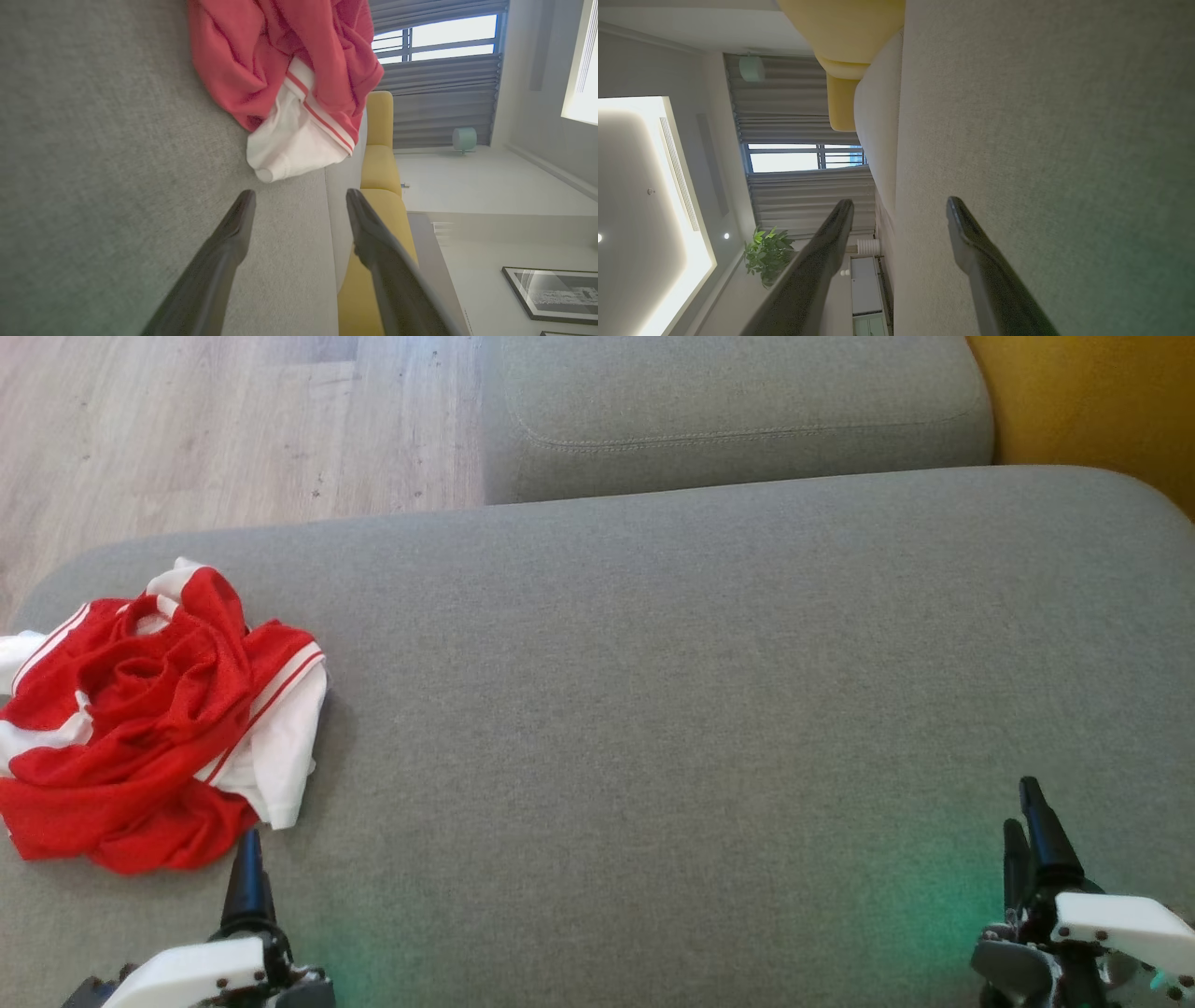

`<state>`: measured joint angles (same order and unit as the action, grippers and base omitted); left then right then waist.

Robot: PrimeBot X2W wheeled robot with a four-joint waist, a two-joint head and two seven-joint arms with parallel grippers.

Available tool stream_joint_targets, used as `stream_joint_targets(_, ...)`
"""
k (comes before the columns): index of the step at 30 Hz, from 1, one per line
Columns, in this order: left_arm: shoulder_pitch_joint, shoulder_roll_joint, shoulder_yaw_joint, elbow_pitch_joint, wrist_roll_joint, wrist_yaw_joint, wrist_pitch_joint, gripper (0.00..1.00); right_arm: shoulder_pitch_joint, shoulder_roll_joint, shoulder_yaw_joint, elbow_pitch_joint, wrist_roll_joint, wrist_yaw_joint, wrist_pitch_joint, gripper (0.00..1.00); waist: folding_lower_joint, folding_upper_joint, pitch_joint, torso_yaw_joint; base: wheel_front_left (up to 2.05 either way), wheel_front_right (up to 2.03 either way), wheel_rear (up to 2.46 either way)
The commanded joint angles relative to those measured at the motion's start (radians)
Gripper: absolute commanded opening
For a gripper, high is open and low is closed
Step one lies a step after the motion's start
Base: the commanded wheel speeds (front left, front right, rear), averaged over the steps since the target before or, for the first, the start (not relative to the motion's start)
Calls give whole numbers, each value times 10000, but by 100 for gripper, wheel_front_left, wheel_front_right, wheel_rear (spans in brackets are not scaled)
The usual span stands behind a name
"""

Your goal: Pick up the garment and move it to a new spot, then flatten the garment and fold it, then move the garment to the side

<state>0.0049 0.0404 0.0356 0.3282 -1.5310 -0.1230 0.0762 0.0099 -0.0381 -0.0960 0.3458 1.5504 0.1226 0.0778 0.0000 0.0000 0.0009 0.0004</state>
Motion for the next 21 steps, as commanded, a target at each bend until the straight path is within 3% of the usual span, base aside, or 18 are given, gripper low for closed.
stream_joint_targets(1, -407, 39, 9, -449, 321, 16, -125, 100, -396, -63, 126, -417, -295, 10, -155, 100, 0, 0, -4, -3, 0, 0, 0)
stream_joint_targets(21, -292, 50, -696, -1187, 3423, 401, -718, 100, -265, -86, 695, -1011, -3743, 23, -745, 100, 0, 0, -60, -3, 0, 0, 0)
